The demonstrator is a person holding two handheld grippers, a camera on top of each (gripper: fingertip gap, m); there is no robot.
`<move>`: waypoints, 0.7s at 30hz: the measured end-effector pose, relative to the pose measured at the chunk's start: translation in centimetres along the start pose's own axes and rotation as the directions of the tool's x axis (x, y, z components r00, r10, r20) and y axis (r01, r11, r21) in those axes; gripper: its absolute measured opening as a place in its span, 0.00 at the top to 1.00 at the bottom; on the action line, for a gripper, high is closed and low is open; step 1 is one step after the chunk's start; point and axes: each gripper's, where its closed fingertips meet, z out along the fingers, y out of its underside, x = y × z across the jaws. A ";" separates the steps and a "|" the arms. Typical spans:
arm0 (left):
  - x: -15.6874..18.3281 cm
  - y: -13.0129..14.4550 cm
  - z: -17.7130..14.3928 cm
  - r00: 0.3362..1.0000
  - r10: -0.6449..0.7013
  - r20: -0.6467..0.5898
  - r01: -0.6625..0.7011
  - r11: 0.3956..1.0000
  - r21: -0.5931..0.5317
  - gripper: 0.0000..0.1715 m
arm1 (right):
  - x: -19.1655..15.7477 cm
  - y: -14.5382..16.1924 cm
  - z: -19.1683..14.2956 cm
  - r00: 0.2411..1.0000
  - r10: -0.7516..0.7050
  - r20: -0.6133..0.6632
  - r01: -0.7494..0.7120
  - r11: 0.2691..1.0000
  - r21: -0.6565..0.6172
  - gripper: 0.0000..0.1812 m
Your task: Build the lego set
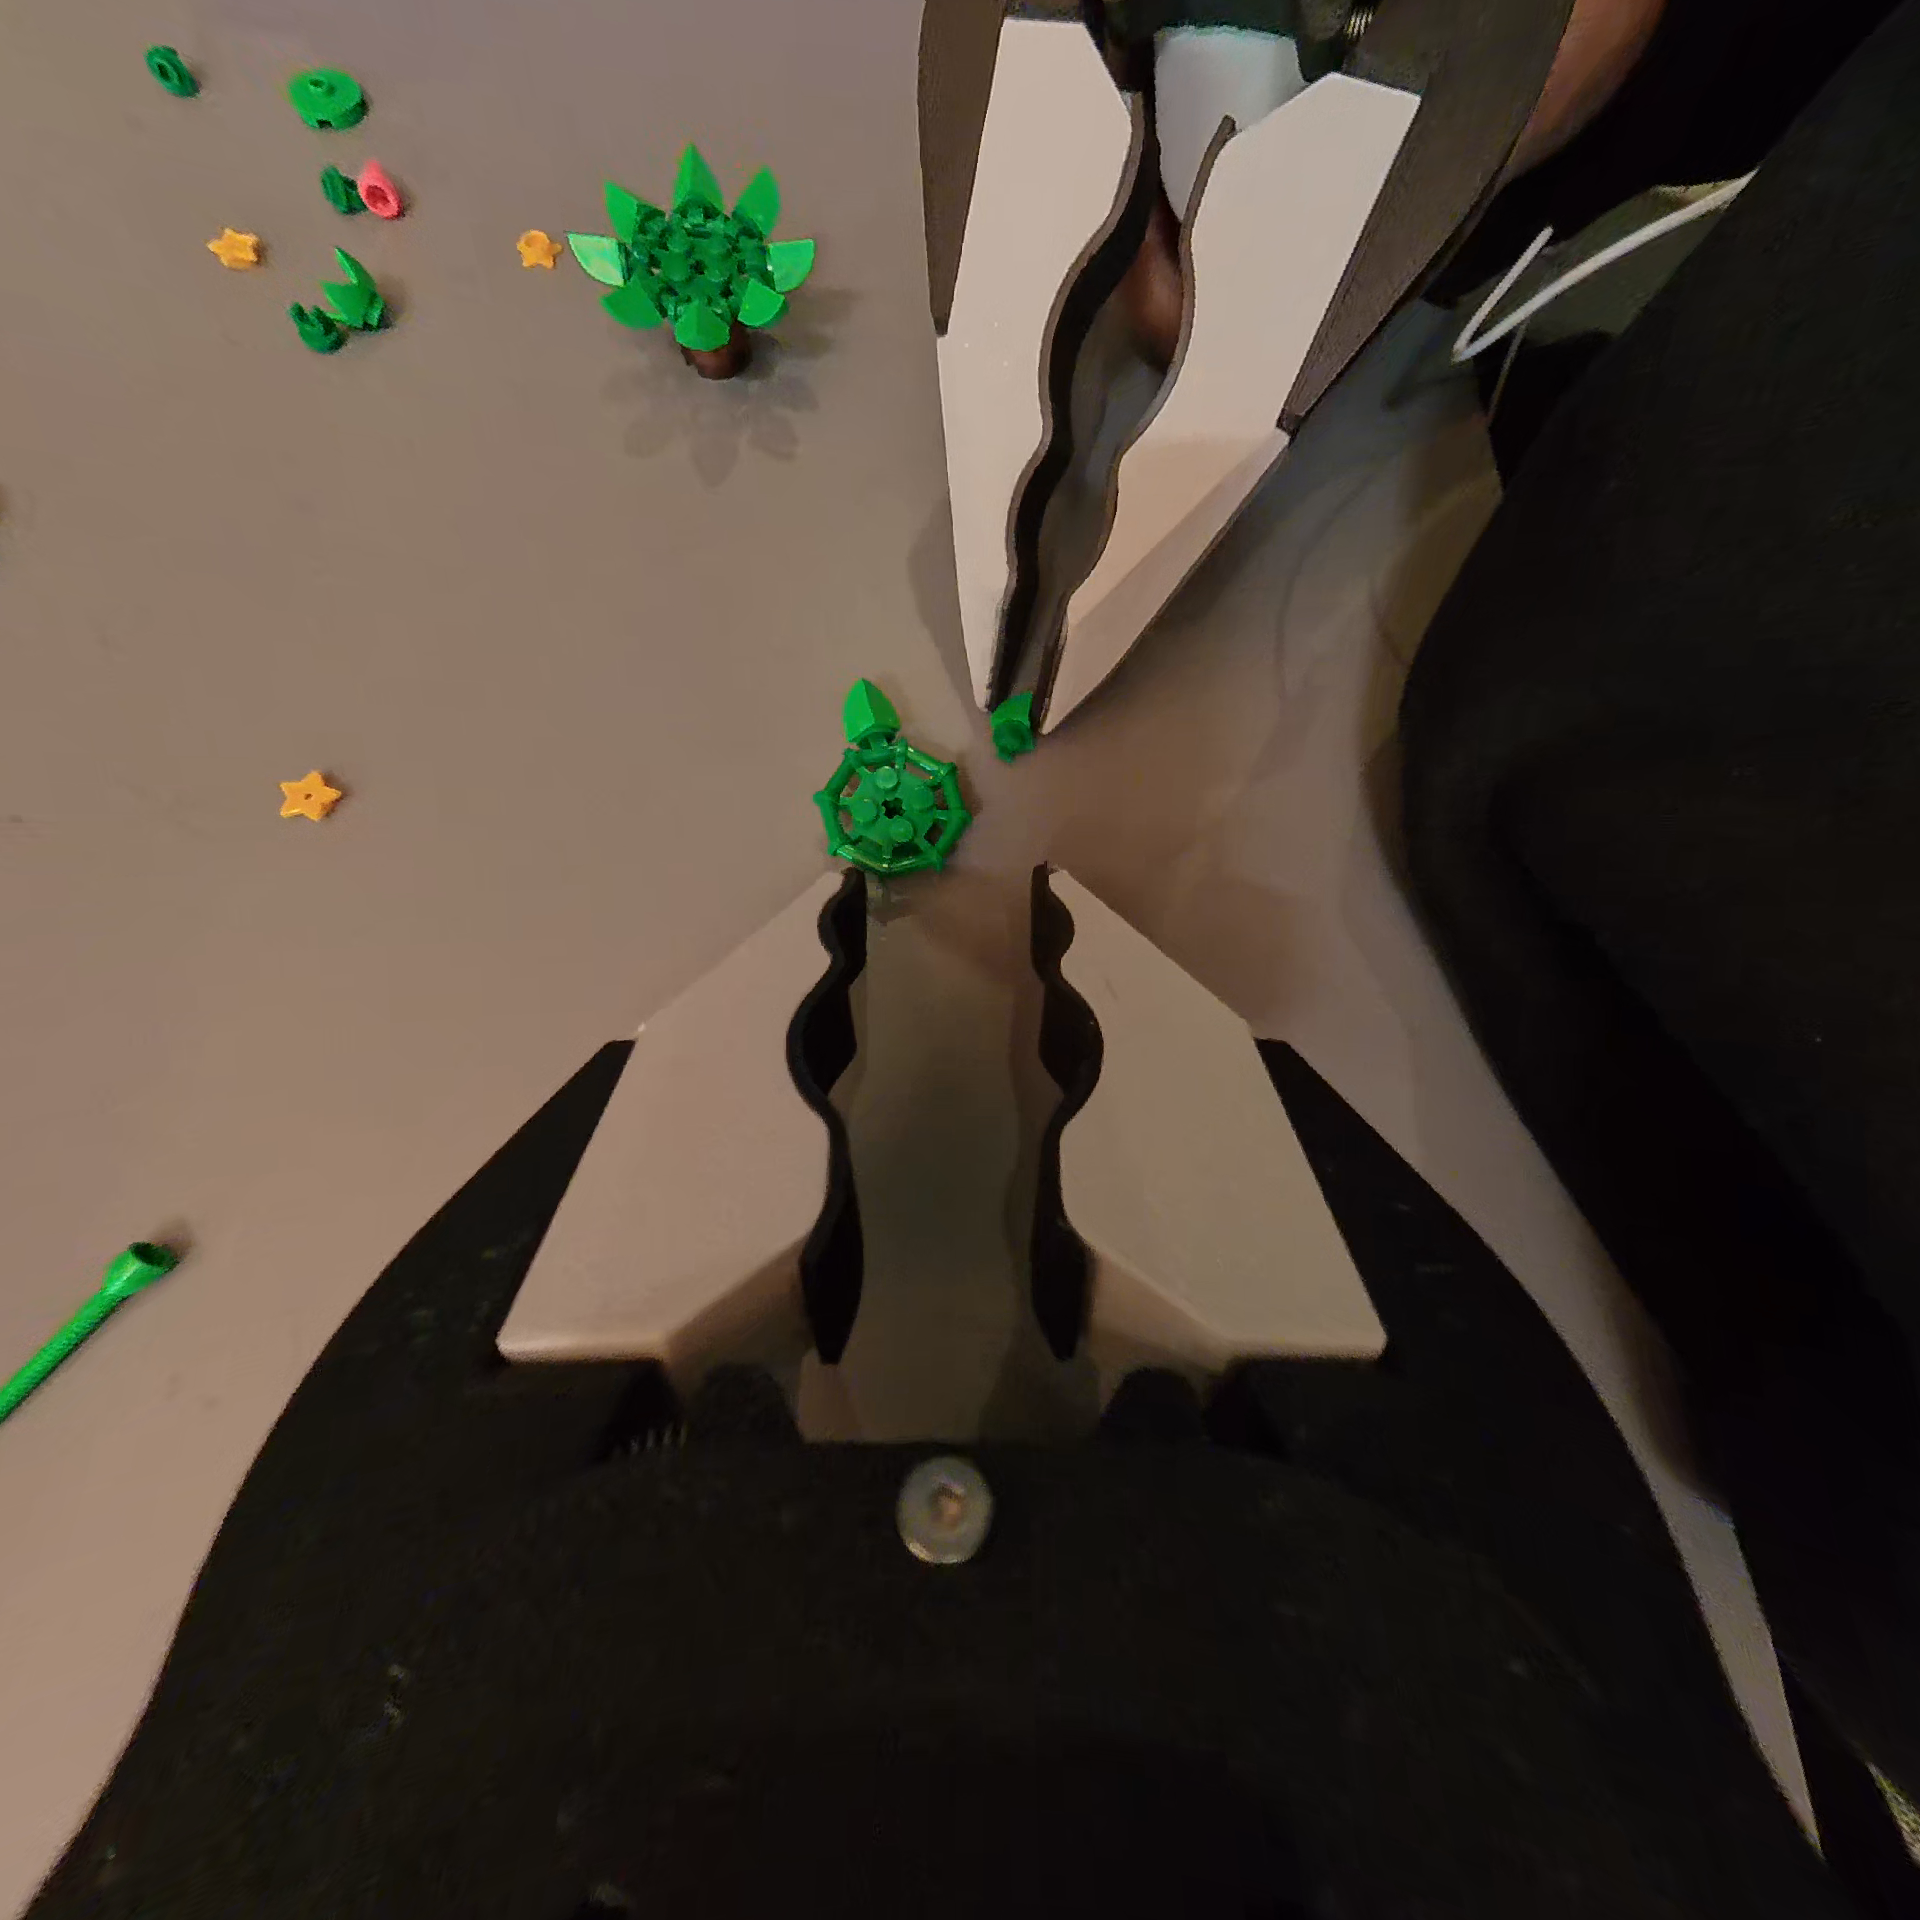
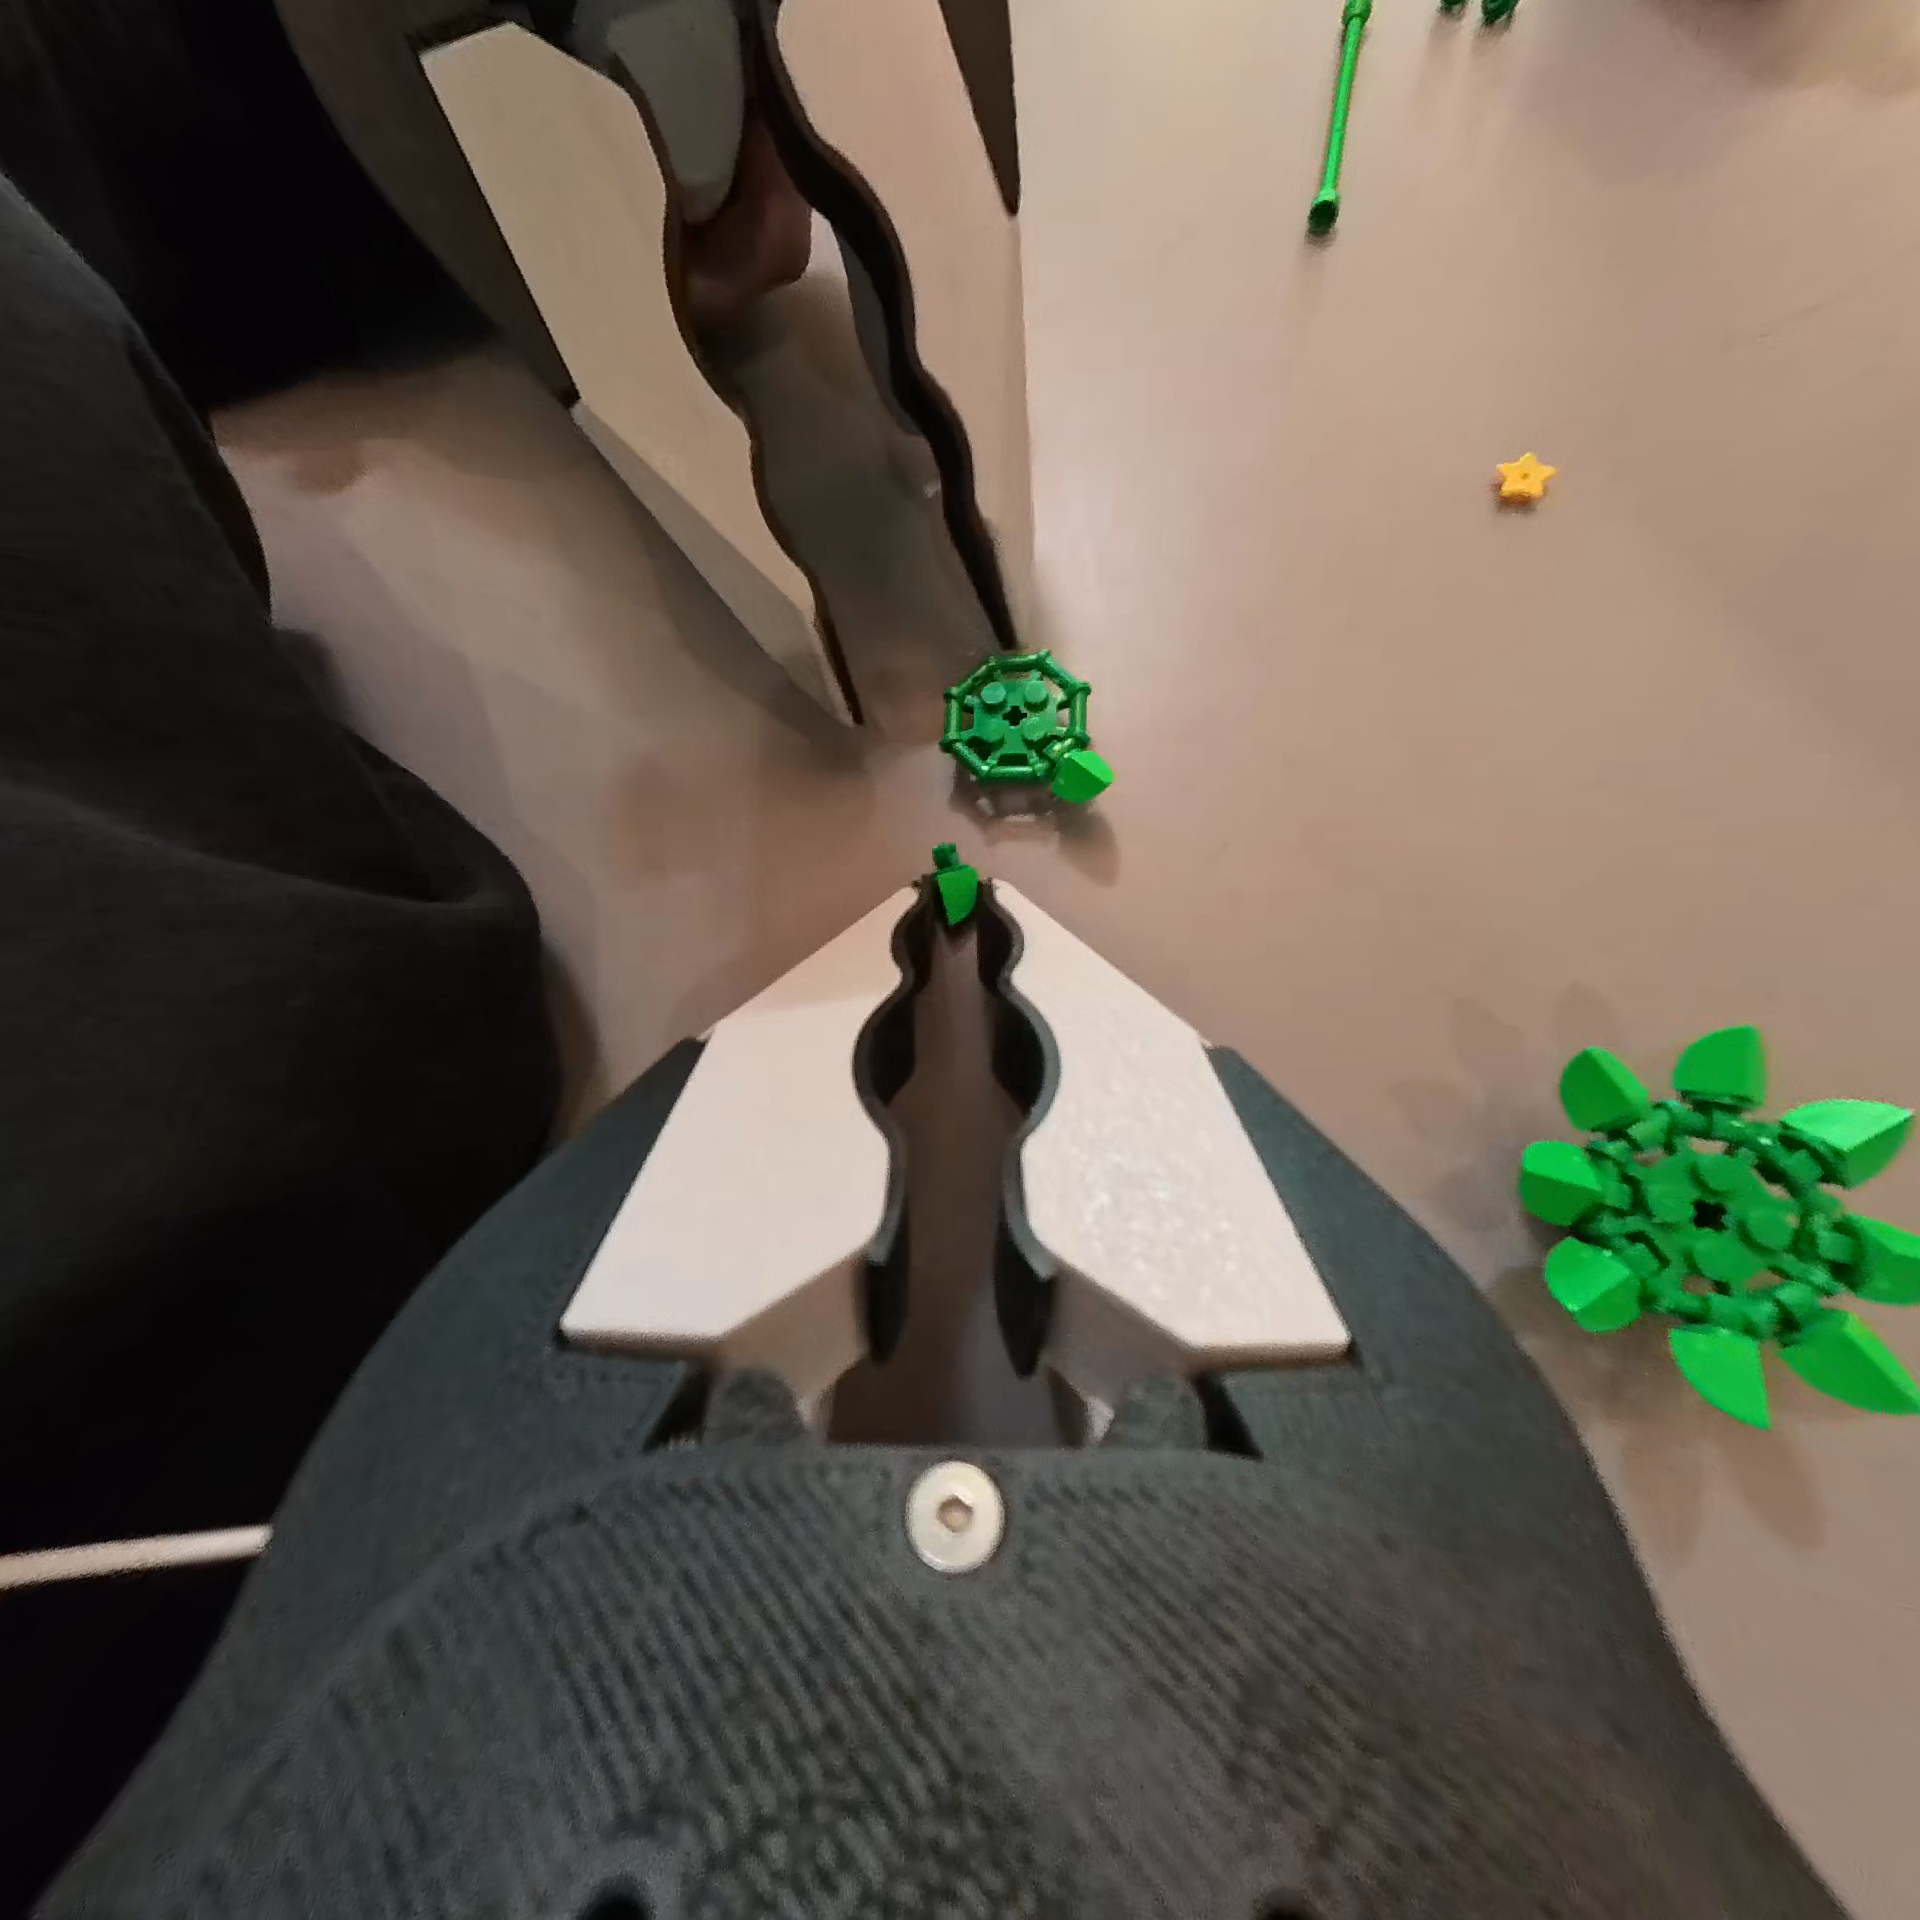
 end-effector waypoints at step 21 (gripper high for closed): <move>-1.2 -0.3 0.9 0.989 0.101 0.110 -0.097 0.995 -0.034 0.85 | 1.0 -0.8 0.4 0.936 0.332 0.120 -0.337 0.941 0.018 0.97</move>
